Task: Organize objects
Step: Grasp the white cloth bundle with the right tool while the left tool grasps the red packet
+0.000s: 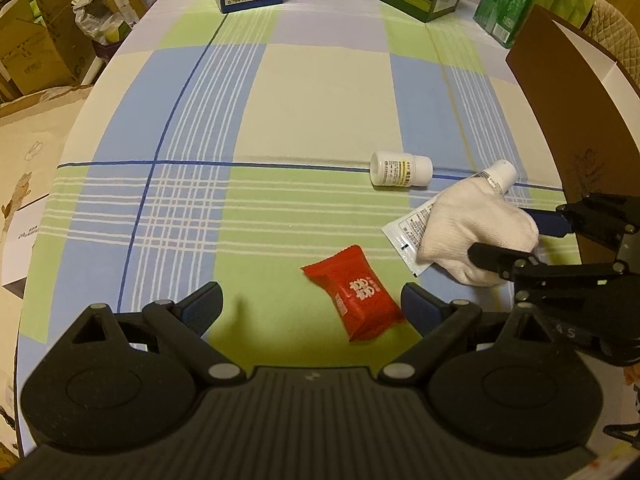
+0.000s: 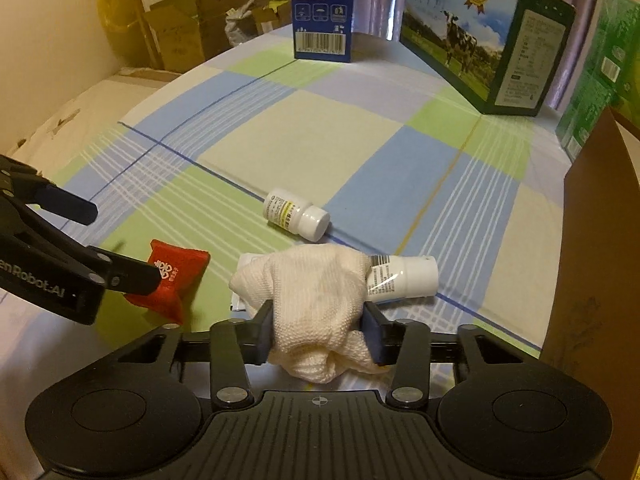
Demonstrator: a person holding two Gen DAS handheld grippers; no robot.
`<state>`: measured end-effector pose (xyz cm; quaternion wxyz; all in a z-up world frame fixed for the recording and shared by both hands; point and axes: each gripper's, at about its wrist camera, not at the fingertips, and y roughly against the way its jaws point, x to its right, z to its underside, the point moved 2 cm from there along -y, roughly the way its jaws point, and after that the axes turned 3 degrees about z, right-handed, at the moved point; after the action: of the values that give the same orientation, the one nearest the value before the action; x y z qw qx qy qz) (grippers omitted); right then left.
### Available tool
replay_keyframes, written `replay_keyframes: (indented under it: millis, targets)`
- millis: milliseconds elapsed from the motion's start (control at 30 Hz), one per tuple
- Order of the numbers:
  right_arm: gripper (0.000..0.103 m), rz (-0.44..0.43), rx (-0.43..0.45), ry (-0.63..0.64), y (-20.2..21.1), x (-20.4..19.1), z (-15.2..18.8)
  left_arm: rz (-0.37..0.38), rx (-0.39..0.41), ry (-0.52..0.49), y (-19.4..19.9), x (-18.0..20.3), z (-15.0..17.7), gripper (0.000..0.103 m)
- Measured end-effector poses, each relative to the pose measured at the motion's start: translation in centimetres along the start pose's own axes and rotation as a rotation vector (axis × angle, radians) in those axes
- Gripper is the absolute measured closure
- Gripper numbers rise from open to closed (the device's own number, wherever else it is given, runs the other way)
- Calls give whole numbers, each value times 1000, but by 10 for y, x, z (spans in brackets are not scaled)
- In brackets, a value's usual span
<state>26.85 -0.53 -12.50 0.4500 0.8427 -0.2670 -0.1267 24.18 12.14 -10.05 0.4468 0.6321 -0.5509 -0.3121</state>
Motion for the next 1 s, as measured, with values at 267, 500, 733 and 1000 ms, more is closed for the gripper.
replay_keyframes:
  millis: [267, 500, 733, 1000]
  targets:
    - [70, -10, -3, -119, 13, 12, 0, 6, -4, -2, -6, 2, -2, 10]
    - [70, 8, 4, -204, 32, 26, 4, 23, -7, -25, -18, 12, -5, 17]
    - [70, 22, -4, -257, 43, 34, 15, 16, -30, -55, -34, 18, -4, 51]
    - [70, 17, -22, -294, 46, 37, 26, 27, -15, -73, -30, 12, 2, 75]
